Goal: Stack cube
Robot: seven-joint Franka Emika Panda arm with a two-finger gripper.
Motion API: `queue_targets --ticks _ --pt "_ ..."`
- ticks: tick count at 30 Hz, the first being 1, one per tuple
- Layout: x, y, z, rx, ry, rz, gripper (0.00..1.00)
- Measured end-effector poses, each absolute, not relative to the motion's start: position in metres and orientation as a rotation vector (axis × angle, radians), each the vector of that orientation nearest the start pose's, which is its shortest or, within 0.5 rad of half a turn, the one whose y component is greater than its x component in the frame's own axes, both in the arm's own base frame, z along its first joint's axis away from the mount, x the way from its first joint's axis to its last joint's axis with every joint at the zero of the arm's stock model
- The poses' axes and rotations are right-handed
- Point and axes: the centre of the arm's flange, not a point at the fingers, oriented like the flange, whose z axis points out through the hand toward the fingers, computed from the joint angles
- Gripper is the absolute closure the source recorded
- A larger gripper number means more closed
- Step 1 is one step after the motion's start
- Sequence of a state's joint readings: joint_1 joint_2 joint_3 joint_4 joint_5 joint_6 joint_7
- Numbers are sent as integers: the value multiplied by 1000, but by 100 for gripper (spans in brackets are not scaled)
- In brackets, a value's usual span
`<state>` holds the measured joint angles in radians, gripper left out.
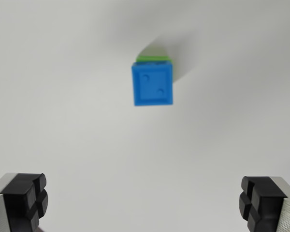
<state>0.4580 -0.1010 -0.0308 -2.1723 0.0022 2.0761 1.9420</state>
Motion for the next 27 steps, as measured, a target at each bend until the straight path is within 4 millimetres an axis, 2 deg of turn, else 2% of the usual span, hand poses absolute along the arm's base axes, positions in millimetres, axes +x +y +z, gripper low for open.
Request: queue_targets --ticks 14,27 --pt "469 213 464 -2278 2156 6 0" --pt "469 213 467 -2277 2155 5 0"
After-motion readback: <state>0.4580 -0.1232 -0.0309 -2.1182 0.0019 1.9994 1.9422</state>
